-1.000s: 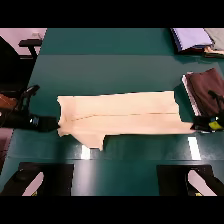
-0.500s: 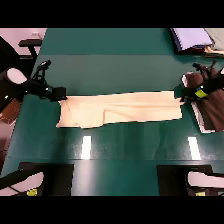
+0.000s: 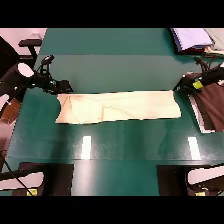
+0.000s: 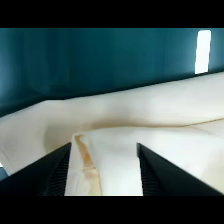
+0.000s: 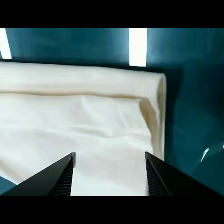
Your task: Fold the shirts.
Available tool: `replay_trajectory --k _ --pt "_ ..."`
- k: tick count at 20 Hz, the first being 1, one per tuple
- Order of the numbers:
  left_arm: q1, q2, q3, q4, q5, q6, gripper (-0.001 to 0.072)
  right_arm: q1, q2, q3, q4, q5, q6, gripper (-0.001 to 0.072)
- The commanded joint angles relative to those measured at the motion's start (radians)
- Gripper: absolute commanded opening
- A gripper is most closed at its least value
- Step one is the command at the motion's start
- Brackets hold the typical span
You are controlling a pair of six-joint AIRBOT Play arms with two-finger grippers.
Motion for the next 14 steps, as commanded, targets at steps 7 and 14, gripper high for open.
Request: replay_trajectory --k 7,14 --pt "-0.193 -0.007 0.019 -0.089 0.08 0.003 0.0032 -0.161 -0.027 -0.258 0.147 0.005 -0.119 0.0538" --pt "-0.394 -0.076 0.019 -0.154 0.22 -0.068 0.0022 -0.005 -0.129 -0.151 0.174 -0.013 -0.122 0.0116"
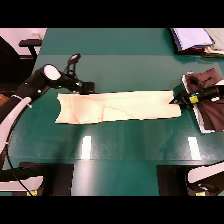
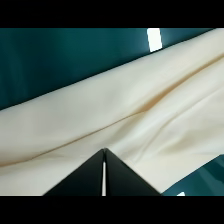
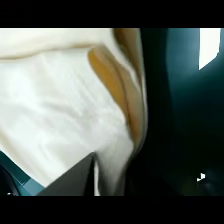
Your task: Fold the shirts.
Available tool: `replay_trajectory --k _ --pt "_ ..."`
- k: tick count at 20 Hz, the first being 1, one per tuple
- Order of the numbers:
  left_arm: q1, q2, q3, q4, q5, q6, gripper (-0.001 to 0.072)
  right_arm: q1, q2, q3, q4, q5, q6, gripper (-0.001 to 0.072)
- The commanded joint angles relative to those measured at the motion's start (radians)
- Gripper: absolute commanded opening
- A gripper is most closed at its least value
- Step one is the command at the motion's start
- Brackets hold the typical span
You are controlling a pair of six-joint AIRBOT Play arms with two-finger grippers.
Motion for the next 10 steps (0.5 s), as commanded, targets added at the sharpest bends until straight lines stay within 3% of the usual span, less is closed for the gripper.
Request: replay_trajectory --k 1,10 --pt "-0.098 -0.054 0.002 -0.042 0.081 -0.028 0.0022 0.062 -0.027 0.076 0.018 0.003 -0.013 0.0018" --pt "-0.244 -0.364 0.28 -0.091 0.074 -0.028 0.0022 0.166 0.233 0.369 0.021 0.073 0.065 0.0018"
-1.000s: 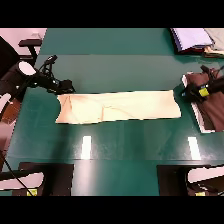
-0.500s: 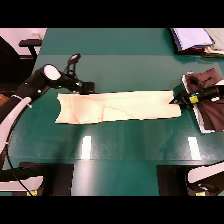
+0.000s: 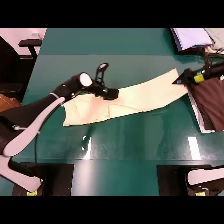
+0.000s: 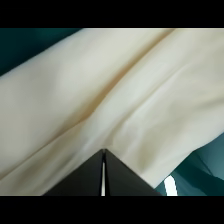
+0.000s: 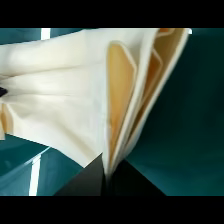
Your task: Fold the shirts.
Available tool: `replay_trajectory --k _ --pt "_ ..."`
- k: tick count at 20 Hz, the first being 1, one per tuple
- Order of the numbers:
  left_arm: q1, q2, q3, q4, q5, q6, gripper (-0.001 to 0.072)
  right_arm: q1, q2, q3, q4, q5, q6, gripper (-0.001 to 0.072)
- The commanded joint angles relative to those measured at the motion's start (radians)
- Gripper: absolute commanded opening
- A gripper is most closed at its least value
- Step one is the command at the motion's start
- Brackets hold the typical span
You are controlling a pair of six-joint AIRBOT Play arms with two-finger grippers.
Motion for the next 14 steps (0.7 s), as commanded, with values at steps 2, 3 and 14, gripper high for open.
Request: replay_trajectory --k 2,3,14 --pt "-0.064 -0.153 0.158 -0.019 -0.033 -0.002 0.0022 0.108 0.106 0.136 0.006 0.013 0.086 0.0018" --pt "-0.073 -0.175 0.182 -0.024 -0.034 -0.002 0.0022 0.138 0.112 0.166 0.028 0.013 0.101 0.0018" --pt "-0.019 -0.195 0.239 -0.002 -0.122 -0.012 0.0021 0.367 0.11 0.291 0.247 -0.045 0.1 0.0018"
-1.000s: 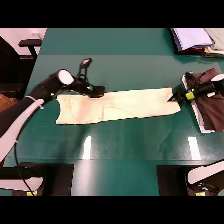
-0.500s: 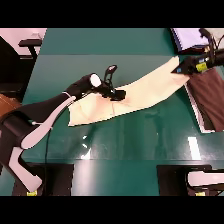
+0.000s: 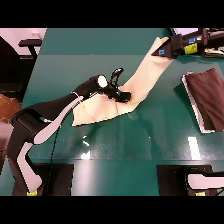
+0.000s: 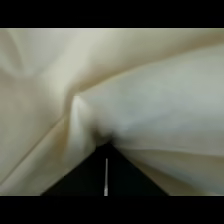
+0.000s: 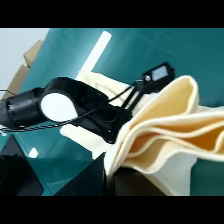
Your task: Fold the shirts.
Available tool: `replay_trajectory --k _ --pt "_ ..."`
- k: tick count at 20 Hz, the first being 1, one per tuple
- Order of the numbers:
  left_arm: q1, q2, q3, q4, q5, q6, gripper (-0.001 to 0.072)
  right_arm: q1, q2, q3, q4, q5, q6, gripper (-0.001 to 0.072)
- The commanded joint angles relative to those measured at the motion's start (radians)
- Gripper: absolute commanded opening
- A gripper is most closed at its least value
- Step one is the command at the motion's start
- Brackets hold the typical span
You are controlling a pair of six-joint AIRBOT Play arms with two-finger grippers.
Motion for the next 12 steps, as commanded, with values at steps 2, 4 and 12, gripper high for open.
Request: replay_trajectory --k 2,4,12 --pt "0.101 0.085 0.022 0.011 -0.072 -0.001 0.0021 0.09 -0.005 0.012 0.056 -0.026 -0.029 0.0018" --pt "0.185 0.196 0.022 0.057 -0.102 0.0 0.0022 0.142 -0.021 0.013 0.083 -0.04 -0.035 0.0018" --pt "0.54 0.66 0.022 0.22 -0.168 0.044 0.0023 0.562 -0.264 0.013 0.128 -0.241 -0.227 0.0519"
